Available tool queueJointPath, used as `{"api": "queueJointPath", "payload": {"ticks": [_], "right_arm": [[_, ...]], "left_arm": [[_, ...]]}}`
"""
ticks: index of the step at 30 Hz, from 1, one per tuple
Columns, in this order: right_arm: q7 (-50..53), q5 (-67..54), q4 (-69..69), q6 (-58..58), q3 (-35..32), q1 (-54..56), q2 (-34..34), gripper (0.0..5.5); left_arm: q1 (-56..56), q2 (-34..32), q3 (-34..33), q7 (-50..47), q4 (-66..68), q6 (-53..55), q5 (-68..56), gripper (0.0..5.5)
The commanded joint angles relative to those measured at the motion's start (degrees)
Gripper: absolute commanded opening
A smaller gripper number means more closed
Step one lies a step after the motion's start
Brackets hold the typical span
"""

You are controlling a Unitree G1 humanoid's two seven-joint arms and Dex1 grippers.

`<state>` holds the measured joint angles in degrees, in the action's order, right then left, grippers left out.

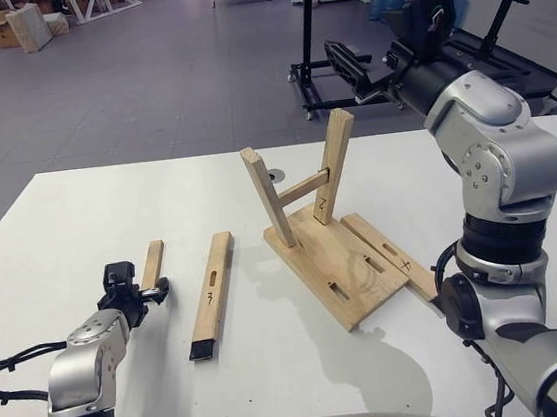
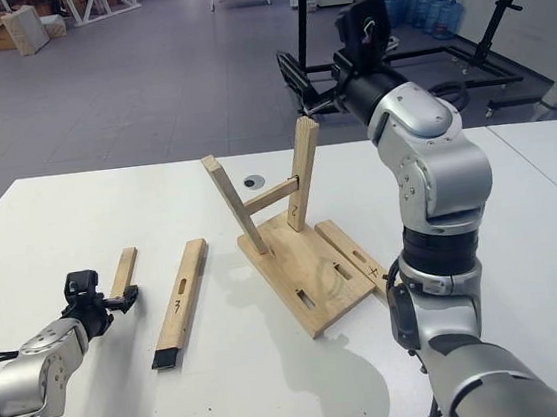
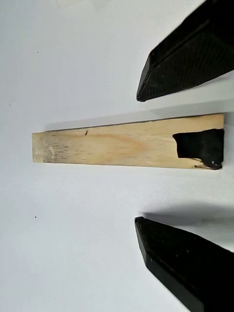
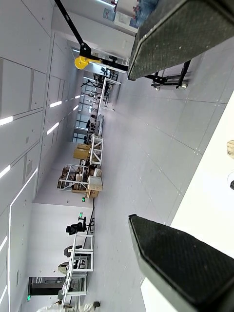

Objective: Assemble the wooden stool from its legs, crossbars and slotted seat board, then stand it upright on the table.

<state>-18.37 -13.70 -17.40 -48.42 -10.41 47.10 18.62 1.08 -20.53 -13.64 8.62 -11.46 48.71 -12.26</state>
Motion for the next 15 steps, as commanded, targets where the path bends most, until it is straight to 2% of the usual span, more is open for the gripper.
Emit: {"api": "queueJointPath", "payload": {"ticks": [1,15], "right_arm": [[0.8,-1.0,0.1,-1.0,-0.2,-0.4,0.9,5.09],[1.9,-2.7,4.4,-1.0,-0.2,1.7,1.8,5.09]], "left_arm": [[0.9,0.4,0.9,-0.1,2.4,-1.0,1.1,3.81],[-0.3,-0.7,2.1,-0.9,6.4,-1.1,2.7,1.76]]}}
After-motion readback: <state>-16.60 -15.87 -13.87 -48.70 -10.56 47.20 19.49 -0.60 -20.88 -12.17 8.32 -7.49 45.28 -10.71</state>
